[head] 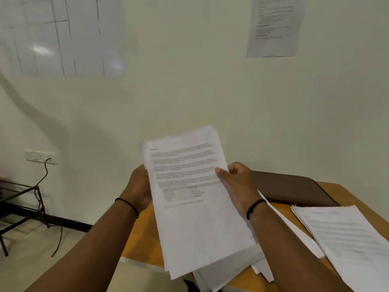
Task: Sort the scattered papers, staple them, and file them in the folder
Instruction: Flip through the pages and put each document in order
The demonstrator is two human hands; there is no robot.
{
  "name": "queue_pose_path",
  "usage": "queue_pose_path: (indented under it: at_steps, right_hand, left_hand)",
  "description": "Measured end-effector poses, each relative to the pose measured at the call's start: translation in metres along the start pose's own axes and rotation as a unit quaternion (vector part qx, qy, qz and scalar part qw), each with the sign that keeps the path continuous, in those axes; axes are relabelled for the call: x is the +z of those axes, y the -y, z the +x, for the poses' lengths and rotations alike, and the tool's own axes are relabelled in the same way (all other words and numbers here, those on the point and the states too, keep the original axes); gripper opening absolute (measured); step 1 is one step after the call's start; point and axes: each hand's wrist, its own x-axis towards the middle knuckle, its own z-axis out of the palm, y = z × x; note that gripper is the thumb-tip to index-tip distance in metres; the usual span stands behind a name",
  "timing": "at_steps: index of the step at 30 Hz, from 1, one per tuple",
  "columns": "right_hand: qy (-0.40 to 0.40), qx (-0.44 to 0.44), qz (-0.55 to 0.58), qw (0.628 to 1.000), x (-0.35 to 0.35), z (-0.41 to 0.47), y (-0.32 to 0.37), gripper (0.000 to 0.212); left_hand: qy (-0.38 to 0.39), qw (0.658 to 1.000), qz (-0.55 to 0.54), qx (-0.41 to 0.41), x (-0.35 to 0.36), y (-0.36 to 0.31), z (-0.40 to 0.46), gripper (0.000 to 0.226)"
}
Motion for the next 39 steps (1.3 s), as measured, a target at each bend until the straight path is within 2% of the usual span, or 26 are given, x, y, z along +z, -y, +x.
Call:
queue_pose_path:
  at_steps: [2,5,7,9,10,11,12,13,15,17,19,20,21,22,23,24,25,26,27,28,30,31,32,35,39]
  right_hand:
    - [-0.014,0.032,-0.017,0.999,-0.010,-0.002,-0.020,0.038]
    - [-0.050,0.064,-0.066,0.995,-0.031,-0.007,-0.046,0.035]
    - [-0.045,0.091,-0.064,0.993,-0.048,-0.006,-0.059,0.027]
    - [-0.046,0.115,-0.059,0.991,-0.072,-0.006,-0.069,0.011]
    - [-0.058,0.127,-0.058,0.989,-0.086,-0.006,-0.072,0.011]
    - [-0.070,0.138,-0.055,0.986,-0.098,-0.005,-0.073,0.013]
    - [-0.078,0.148,-0.055,0.984,-0.112,-0.003,-0.075,0.013]
    - [-0.081,0.156,-0.061,0.983,-0.122,-0.002,-0.075,0.013]
    - [-0.089,0.172,-0.077,0.978,-0.141,0.000,-0.077,0.010]
    - [-0.102,0.190,-0.090,0.972,-0.156,0.000,-0.083,0.008]
    - [-0.106,0.200,-0.086,0.970,-0.163,-0.002,-0.085,0.007]
    - [-0.099,0.199,-0.069,0.973,-0.163,-0.001,-0.087,0.007]
    - [-0.091,0.195,-0.051,0.975,-0.161,0.000,-0.087,0.008]
    - [-0.078,0.192,-0.033,0.978,-0.155,-0.001,-0.086,0.008]
    - [-0.060,0.189,-0.015,0.980,-0.151,-0.001,-0.085,0.008]
    - [-0.046,0.190,-0.005,0.981,-0.146,-0.001,-0.084,0.007]
    - [-0.040,0.189,-0.009,0.981,-0.142,-0.001,-0.086,0.005]
    - [-0.053,0.186,-0.029,0.981,-0.139,0.000,-0.089,0.011]
    - [-0.089,0.176,-0.098,0.975,-0.141,0.004,-0.094,0.019]
    - [-0.123,0.164,-0.214,0.955,-0.146,0.011,-0.099,0.026]
    - [-0.156,0.131,-0.445,0.872,-0.157,0.023,-0.106,0.028]
    - [-0.153,0.131,-0.496,0.845,-0.162,0.027,-0.109,0.025]
    - [-0.137,0.153,-0.517,0.831,-0.165,0.030,-0.111,0.028]
    - [-0.082,0.209,-0.540,0.811,-0.164,0.042,-0.117,0.057]
    - [-0.033,0.239,-0.480,0.844,-0.164,0.062,-0.120,0.052]
  left_hand:
    - [0.035,0.998,-0.037,-0.046,0.008,0.014,-0.004,0.026]
    - [0.094,0.981,-0.129,-0.109,0.023,0.042,-0.013,0.069]
    - [0.065,0.984,-0.102,-0.130,0.029,0.066,-0.013,0.081]
    - [-0.043,0.986,0.042,-0.156,0.034,0.091,-0.009,0.080]
    - [-0.128,0.964,0.168,-0.158,0.034,0.106,-0.003,0.070]
    - [-0.202,0.918,0.302,-0.158,0.030,0.116,0.002,0.060]
    - [-0.244,0.871,0.394,-0.165,0.026,0.124,0.006,0.054]
    - [-0.258,0.843,0.438,-0.177,0.023,0.127,0.010,0.054]
    - [-0.244,0.840,0.449,-0.184,0.030,0.127,0.014,0.060]
    - [-0.252,0.826,0.485,-0.139,0.048,0.123,0.010,0.064]
    - [-0.247,0.808,0.531,-0.059,0.071,0.123,0.007,0.067]
    - [-0.225,0.836,0.499,-0.041,0.082,0.124,0.006,0.075]
    - [-0.180,0.889,0.417,-0.051,0.090,0.127,0.008,0.086]
    - [-0.116,0.944,0.294,-0.096,0.096,0.128,0.009,0.095]
    - [-0.052,0.972,0.178,-0.147,0.103,0.131,0.010,0.089]
    - [-0.004,0.978,0.092,-0.186,0.104,0.138,0.011,0.067]
    - [0.012,0.979,0.032,-0.201,0.103,0.148,0.014,0.042]
    - [-0.001,0.978,0.017,-0.206,0.102,0.156,0.015,0.030]
    - [-0.015,0.979,0.027,-0.201,0.100,0.162,0.016,0.032]
    - [-0.030,0.979,0.051,-0.194,0.098,0.166,0.017,0.035]
    - [-0.052,0.975,0.102,-0.189,0.091,0.167,0.017,0.028]
    - [-0.058,0.974,0.110,-0.192,0.089,0.165,0.016,0.022]
    - [-0.063,0.972,0.114,-0.195,0.087,0.164,0.016,0.020]
    - [-0.060,0.968,0.143,-0.197,0.084,0.164,0.015,0.019]
    - [-0.057,0.968,0.150,-0.194,0.081,0.168,0.015,0.019]
